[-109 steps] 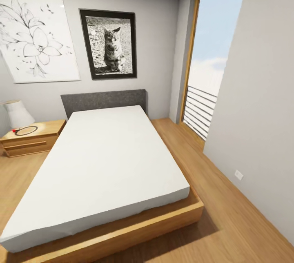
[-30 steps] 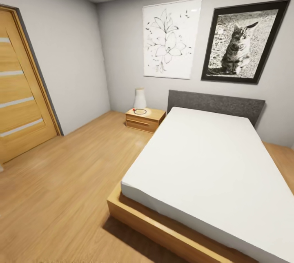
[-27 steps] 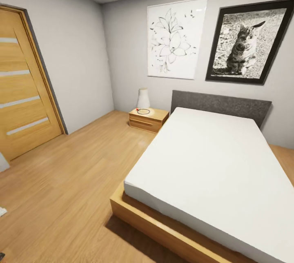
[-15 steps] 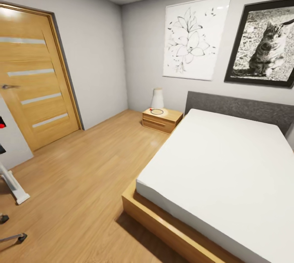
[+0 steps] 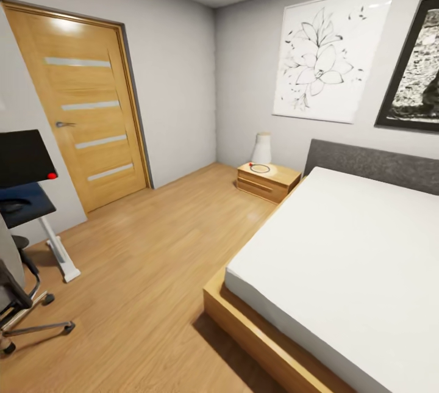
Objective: In the bedroom, organize the workspace by keeping the computer under the desk, ensuring the monitor is on the desk, placing the keyboard on the desk next to the monitor, placing the mouse on the desk next to the keyboard, moving the folder from the swivel chair onto the desk next to the mouse, stacking the notebook on top of the folder with the pen on top of the notebook, and positioning the swivel chair next to the desk.
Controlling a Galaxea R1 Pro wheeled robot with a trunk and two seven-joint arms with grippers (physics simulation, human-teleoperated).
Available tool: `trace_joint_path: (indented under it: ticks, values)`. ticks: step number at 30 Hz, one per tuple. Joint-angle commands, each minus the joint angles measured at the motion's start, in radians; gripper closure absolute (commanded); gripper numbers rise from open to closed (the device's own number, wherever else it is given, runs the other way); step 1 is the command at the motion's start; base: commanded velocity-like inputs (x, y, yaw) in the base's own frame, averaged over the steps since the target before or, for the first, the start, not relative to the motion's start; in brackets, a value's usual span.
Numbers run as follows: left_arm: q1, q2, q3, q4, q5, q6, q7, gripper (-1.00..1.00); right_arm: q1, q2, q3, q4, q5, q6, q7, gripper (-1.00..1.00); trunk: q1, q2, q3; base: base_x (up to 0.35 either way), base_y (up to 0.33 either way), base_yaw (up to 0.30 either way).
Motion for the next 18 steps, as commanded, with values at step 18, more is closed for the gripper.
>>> trace_joint_path:
  ticks: [18]
  values:
    - [0.000,0.000,0.003,-0.001,0.000,-0.003,0.000,-1.00,-0.001,0.000,0.001,0.001,0.011,-0.002,-0.010,-1.00,0.000,-0.001,-0.001,0.000,0.000,0.295]
